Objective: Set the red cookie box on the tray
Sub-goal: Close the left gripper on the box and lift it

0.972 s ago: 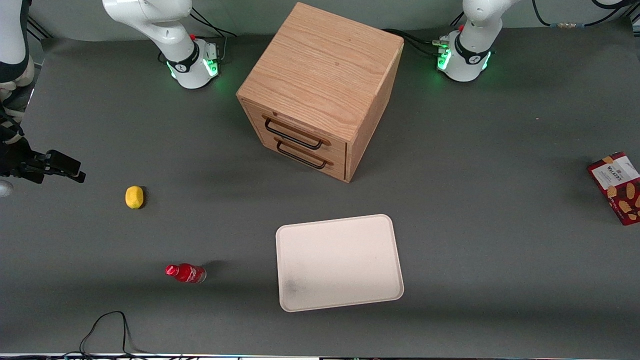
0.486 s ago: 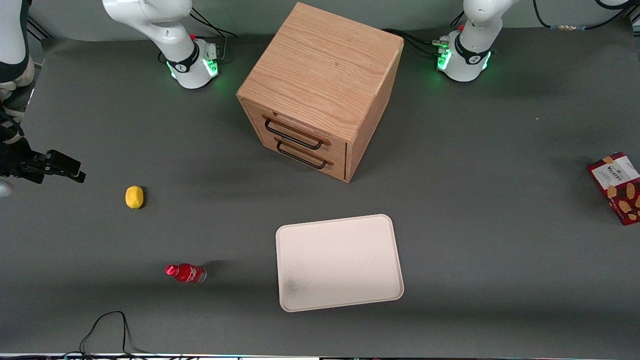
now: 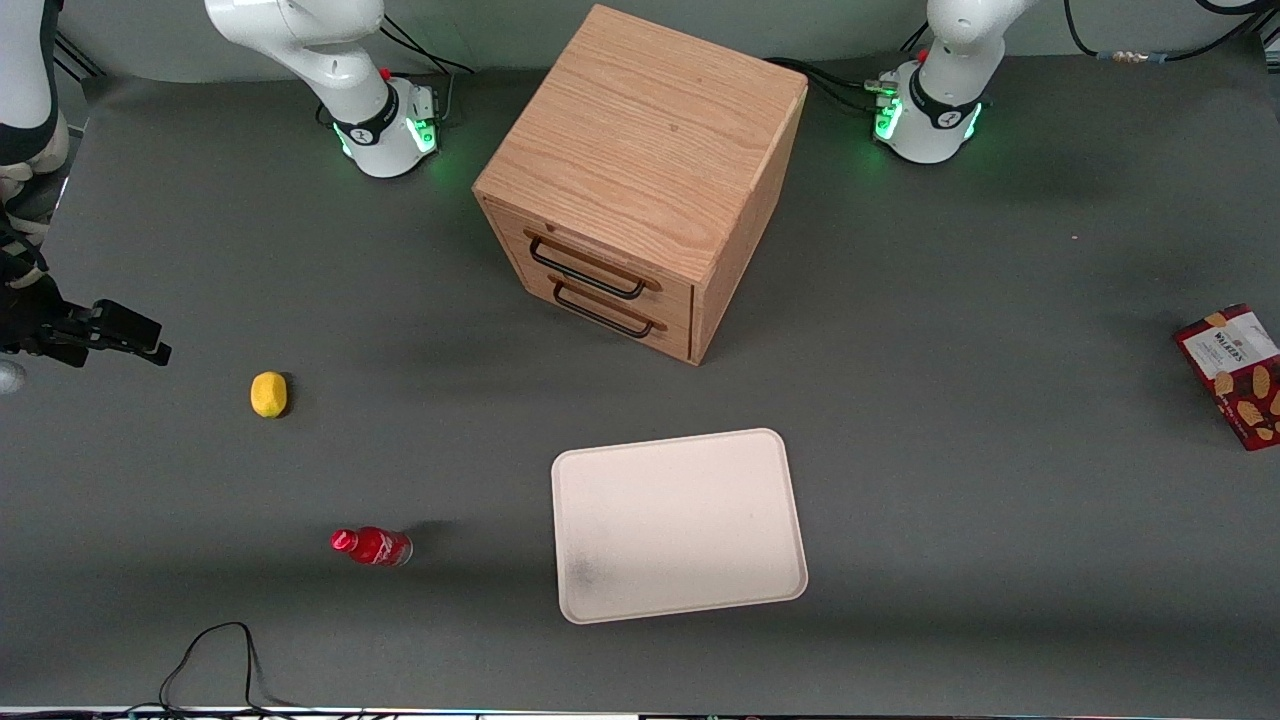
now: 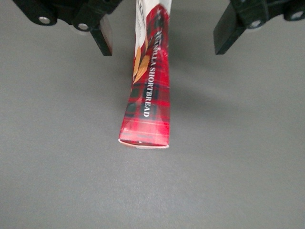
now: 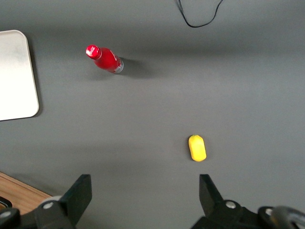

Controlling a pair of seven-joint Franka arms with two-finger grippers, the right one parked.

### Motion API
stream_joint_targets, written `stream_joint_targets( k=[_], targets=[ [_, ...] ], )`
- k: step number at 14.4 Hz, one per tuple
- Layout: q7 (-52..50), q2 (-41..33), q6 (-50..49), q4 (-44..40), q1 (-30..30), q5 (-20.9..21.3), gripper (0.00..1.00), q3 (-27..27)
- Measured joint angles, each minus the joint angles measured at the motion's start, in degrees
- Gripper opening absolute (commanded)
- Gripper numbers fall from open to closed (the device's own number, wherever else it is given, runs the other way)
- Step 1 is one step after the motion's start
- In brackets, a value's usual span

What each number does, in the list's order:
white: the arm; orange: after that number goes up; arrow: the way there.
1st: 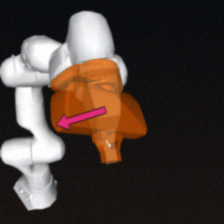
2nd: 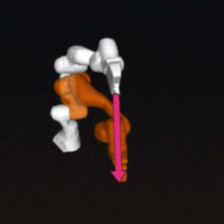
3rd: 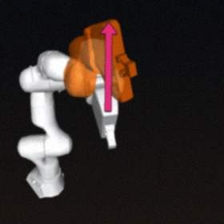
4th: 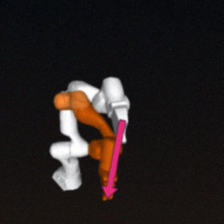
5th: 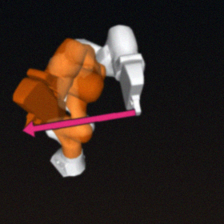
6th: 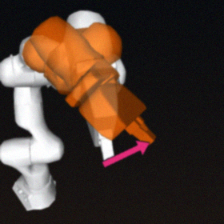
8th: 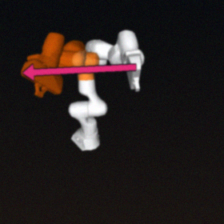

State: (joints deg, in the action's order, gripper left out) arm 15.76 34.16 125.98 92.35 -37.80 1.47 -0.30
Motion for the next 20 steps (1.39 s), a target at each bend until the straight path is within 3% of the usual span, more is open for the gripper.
stream_joint_targets(
  k=[8, 9, 11, 12, 20],
  targets=[
    [-0.6, -0.2, 5.6, 5.7, 0.0, -0.1, 0.92, 0.4],
    [-0.6, -0.2, 5.8, 5.9, 0.0, -0.1, 0.77, 0.4],
    [-0.6, -0.2, 6.2, 6.1, 0.0, -0.1, 0.06, 0.4],
    [-0.6, -0.3, 6.2, 6.1, 0.0, -0.1, 0.00, 0.4],
    [-0.5, -0.3, 6.2, 6.2, 0.0, 0.0, 0.00, 0.5]
  ],
)
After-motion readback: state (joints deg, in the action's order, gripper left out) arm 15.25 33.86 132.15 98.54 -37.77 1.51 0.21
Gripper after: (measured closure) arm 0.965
